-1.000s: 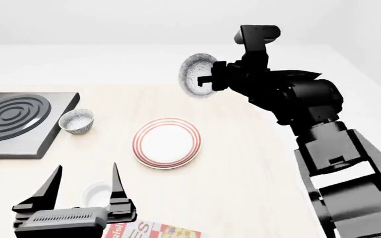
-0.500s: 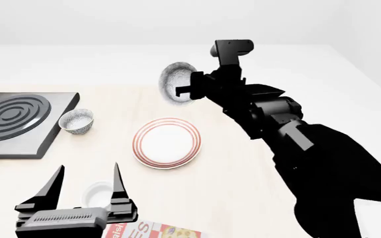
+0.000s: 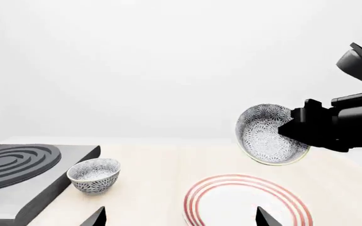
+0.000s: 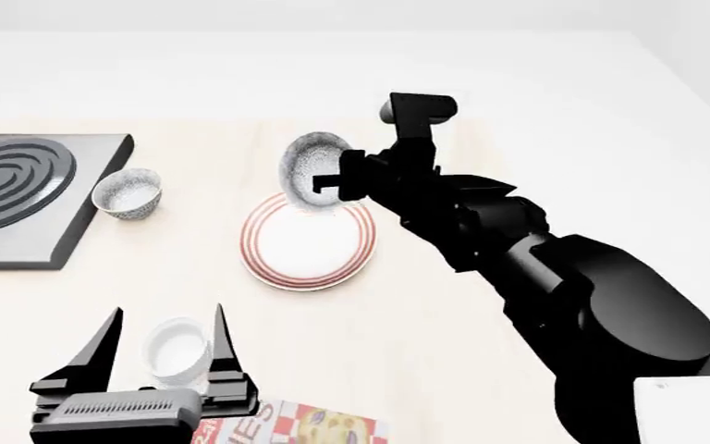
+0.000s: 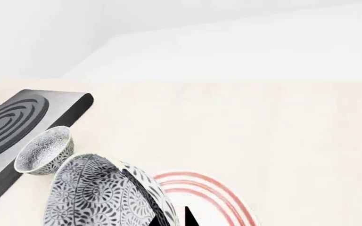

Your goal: Pick the akita bowl next to the cookies box and place it on the plate.

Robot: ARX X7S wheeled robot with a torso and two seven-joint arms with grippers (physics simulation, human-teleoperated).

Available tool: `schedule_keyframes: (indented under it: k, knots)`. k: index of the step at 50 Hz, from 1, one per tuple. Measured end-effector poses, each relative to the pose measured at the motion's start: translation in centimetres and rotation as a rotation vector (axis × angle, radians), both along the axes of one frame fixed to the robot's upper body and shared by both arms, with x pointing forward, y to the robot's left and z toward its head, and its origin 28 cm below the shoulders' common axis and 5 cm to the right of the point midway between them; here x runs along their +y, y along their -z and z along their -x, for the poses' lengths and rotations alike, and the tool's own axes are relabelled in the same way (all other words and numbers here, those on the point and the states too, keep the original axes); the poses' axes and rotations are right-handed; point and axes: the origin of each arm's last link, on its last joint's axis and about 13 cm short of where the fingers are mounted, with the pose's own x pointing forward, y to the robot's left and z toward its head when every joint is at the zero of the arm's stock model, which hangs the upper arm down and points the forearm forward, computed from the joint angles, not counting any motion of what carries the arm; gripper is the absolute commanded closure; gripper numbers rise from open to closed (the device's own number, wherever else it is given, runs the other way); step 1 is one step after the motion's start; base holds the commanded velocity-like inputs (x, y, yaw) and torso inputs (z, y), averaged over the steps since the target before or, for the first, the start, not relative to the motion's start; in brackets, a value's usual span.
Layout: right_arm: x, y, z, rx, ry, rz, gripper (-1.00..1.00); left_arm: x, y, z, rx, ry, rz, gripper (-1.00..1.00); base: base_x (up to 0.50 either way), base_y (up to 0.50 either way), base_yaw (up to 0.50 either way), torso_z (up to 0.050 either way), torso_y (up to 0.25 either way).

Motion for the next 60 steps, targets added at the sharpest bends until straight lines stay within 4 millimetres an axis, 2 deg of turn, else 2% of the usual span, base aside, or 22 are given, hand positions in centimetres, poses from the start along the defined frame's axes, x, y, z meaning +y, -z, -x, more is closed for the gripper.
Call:
schedule_keyframes:
  k: [6,23,34,49,50,60]
  knots:
    - [0.2,0.1,0.1,0.004,-0.009,-0.002,1.00,0.0,0.0,0.0,0.001,0.002,-0.001,-1.00,0.00,0.00,0.00,0.000,-0.250]
    - [0.7,0.2,0.2,-0.011,-0.026,-0.011,1.00,0.0,0.0,0.0,-0.014,0.013,0.011,-1.00,0.00,0.00,0.00,0.000,0.000]
    - [1.0,0.3,0.3,-0.015,-0.036,-0.021,1.00,-0.1,-0.1,0.1,-0.020,0.018,0.008,-1.00,0.00,0.00,0.00,0.000,-0.240]
    - [1.3,0.6,0.5,-0.009,-0.048,-0.037,1.00,-0.1,-0.1,0.3,-0.023,0.032,0.009,-1.00,0.00,0.00,0.00,0.000,0.000]
    - [1.3,0.5,0.5,-0.012,-0.049,-0.041,-1.00,-0.1,-0.1,0.3,-0.024,0.032,0.010,-1.00,0.00,0.00,0.00,0.000,0.000]
    - [1.5,0.2,0.4,-0.023,-0.054,-0.078,-1.00,-0.1,-0.2,0.3,-0.028,0.033,0.013,-1.00,0.00,0.00,0.00,0.000,0.000]
